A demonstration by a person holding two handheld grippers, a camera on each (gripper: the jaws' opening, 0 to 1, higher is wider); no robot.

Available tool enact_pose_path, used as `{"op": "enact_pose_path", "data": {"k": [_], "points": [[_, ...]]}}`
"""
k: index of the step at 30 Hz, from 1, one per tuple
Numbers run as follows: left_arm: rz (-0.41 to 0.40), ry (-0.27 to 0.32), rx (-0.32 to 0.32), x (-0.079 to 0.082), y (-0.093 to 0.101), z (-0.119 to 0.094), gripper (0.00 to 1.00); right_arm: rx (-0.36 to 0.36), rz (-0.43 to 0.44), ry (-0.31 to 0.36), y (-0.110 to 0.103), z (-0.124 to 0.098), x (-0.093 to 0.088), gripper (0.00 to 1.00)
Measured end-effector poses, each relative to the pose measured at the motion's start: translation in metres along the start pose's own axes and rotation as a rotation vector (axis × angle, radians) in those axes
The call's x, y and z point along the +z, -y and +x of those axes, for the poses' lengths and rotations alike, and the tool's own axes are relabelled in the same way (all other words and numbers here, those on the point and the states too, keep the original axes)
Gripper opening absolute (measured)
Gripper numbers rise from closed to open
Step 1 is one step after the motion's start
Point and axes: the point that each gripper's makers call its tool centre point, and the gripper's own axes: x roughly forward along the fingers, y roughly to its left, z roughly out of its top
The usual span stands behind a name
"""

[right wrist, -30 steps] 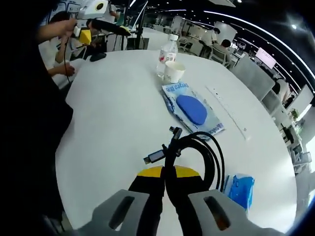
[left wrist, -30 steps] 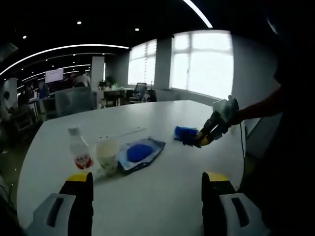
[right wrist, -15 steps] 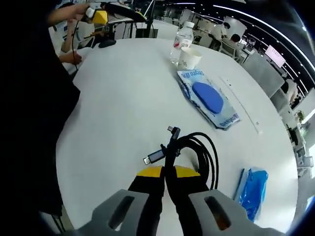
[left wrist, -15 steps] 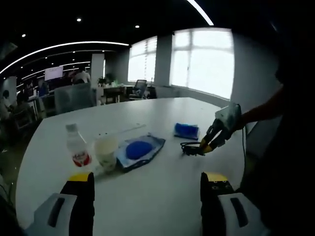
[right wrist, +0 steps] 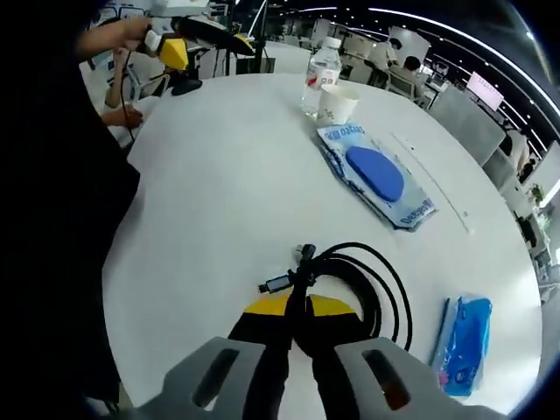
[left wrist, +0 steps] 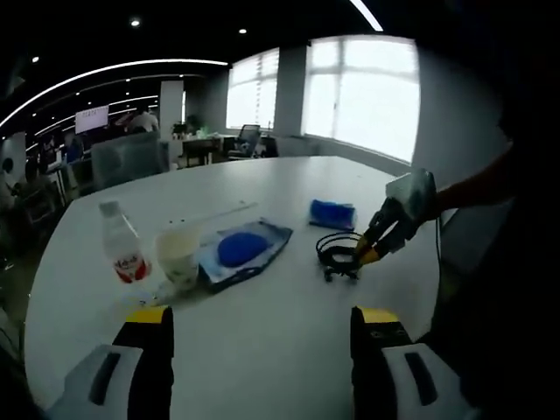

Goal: Arrange the tabletop items into an orderly group along one side of the table until the central work area is clear of visible clutter.

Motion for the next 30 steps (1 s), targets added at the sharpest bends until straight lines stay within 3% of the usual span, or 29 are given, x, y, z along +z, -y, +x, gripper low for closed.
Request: {"op": "enact_pose_path", "data": {"k": [4,9,12,20,30], "points": [[0.011,0.002,-0.001,0.005,0.003,0.007,0.80,0.019,0.078,0.055,0.001,-0.007,0.015,0.04],[0.013,0.006,0.023,0.014,0.001,0.019,0.76,-0.045,0.185,0.155,0.023,-0.023,0.036,0.08],[-0.007,0.011,0.047,0.016,-0.005,0.023,0.75,-0.094,0.274,0.219,0.040,-0.031,0.046,0.15],[-0.063,0.015,0.055,0.018,-0.014,0.038,0.72,-0.166,0.416,0.268,0.066,-0.038,0.048,0.26],[-0.152,0.003,0.065,0.013,-0.026,0.061,0.64,-0.222,0.551,0.300,0.087,-0.026,0.044,0.26]]}}
